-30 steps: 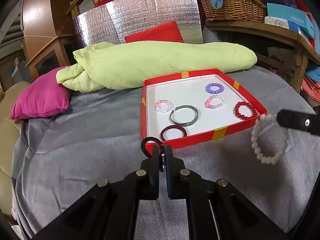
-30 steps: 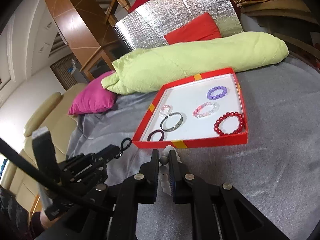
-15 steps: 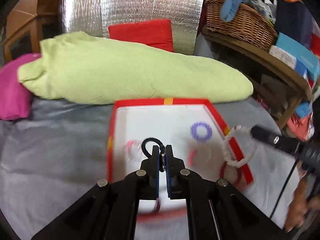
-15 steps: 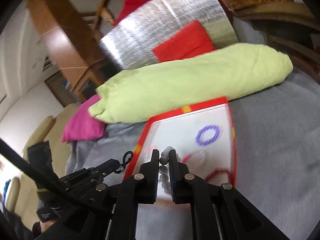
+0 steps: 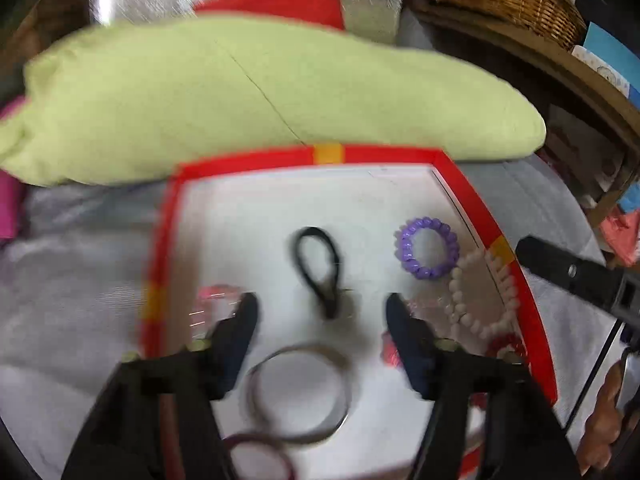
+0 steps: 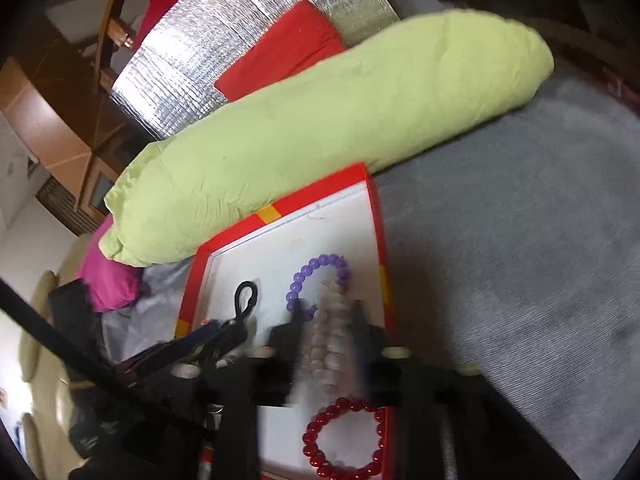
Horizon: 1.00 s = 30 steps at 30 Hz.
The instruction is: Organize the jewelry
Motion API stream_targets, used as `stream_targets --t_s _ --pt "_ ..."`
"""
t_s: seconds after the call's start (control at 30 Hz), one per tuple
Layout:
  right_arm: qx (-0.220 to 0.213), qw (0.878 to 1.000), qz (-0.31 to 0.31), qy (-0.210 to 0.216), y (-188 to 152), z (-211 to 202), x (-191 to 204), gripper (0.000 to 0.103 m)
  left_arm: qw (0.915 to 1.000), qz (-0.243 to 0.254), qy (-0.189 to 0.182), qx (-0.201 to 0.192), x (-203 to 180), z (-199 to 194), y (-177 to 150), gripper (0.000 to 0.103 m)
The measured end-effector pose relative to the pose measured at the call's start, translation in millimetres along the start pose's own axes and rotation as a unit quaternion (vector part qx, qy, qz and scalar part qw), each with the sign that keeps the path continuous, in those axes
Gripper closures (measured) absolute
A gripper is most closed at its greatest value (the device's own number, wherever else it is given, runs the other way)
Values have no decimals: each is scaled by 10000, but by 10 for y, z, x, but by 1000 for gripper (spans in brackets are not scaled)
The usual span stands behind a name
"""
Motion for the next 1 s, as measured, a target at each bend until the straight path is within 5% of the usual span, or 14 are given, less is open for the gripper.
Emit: stream_targets --t_s 0.03,0.4,0.6,0.83,1.0 --pt "-46 9999 -57 -83 18 -40 11 43 9999 10 48 -97 23 -89 -19 33" --pt "-564 9952 -769 -237 -106 -798 450 43 9862 -484 1018 -1216 588 -1456 -483 19" --pt "-583 9858 -1426 -660 -545 -1290 745 43 9740 -524 1566 -1550 794 -1926 -712 17" --pt "-519 9766 -1727 -1174 -1016 -1718 856 40 9769 -470 1361 -1582 844 -2121 -816 17" --pt "-692 9659 -2029 -1452 -1052 -1813 993 34 9774 -406 1359 -1567 858 -2052 -852 17"
Point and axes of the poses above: each gripper's, at about its wrist camera, not at the fingertips, and z roughly the way its jaws point, x to its left, y to its top, the point moved 8 cm from there along z, roughly the way its jaws point, and after that the axes turned 15 degrees about -z, right-handed, at the moved point
